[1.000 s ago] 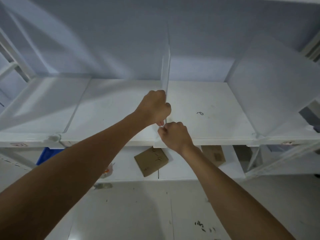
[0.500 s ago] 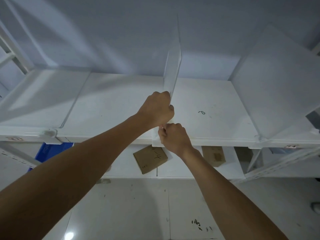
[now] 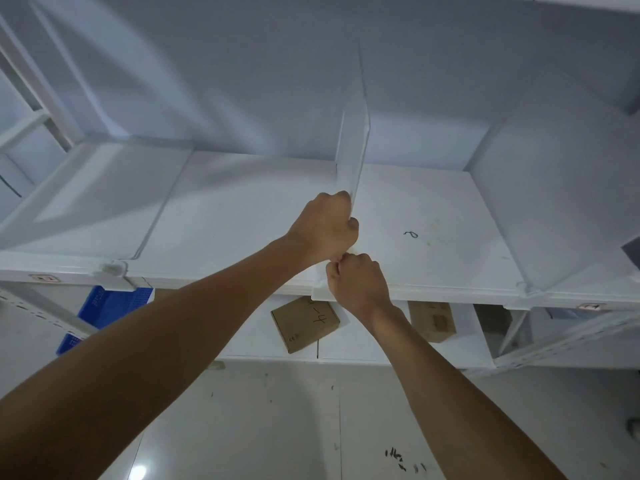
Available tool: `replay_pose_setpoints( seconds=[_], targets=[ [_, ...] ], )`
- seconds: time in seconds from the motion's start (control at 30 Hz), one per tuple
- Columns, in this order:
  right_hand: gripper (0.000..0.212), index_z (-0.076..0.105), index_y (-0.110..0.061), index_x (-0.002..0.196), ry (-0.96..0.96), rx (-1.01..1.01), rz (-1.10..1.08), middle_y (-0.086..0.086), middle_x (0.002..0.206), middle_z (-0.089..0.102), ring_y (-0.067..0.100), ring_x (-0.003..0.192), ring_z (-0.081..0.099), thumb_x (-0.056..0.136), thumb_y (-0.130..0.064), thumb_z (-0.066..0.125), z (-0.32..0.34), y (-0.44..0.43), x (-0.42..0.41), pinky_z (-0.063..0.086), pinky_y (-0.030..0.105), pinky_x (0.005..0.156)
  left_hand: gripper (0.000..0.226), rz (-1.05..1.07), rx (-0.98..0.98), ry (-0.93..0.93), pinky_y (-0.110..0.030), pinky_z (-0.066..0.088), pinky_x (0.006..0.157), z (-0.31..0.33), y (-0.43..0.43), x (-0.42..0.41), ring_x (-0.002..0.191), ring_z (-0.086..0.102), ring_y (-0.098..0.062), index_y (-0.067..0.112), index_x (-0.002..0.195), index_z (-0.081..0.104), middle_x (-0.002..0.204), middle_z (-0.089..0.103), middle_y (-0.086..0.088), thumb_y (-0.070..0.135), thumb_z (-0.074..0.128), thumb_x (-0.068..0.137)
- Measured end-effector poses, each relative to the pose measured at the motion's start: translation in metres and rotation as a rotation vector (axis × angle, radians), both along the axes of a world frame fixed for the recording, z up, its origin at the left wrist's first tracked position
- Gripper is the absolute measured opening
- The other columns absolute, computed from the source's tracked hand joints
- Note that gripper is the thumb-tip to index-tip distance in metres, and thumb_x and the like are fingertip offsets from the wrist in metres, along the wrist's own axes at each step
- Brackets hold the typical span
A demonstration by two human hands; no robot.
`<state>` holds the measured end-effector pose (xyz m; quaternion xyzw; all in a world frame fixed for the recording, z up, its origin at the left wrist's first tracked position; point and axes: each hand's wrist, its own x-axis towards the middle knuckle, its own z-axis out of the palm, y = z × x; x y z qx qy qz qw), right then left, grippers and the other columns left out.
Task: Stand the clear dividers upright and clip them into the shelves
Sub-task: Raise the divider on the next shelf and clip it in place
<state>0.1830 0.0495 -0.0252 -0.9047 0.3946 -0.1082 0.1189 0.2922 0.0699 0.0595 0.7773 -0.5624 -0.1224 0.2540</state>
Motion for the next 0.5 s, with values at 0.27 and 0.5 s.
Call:
replay_pose_setpoints(
  seconds=[0.27,0.5],
  targets=[
    [0.038,0.047,-0.009,0.067,-0.079,0.142,-0.016,0.003,0.056,0.044,0.027,0.060,0.048,0.101,-0.023,0.036,-0.002,-0.007,-0.008,0.037,0.032,0.064,0.026,-0.009,0.014,-0.035,-0.030,0.039,0.049,0.003,-0.003,-0.008,0.056,0.048,-0.024,0.009,0.068,0.038,0.062,0.045,-0.006,0.010,0.048,0.092],
    [0.044,0.063,-0.006,0.075,-0.111,0.249,0.000,0.009,0.069,0.073,0.022,0.066,0.065,0.092,-0.032,0.032,-0.004,-0.011,-0.004,0.053,0.034,0.070,0.014,-0.051,0.039,-0.061,-0.042,0.057,0.064,0.007,-0.002,-0.006,0.065,0.063,-0.035,0.002,0.081,0.049,0.066,0.055,-0.011,0.012,0.048,0.091]
  ],
)
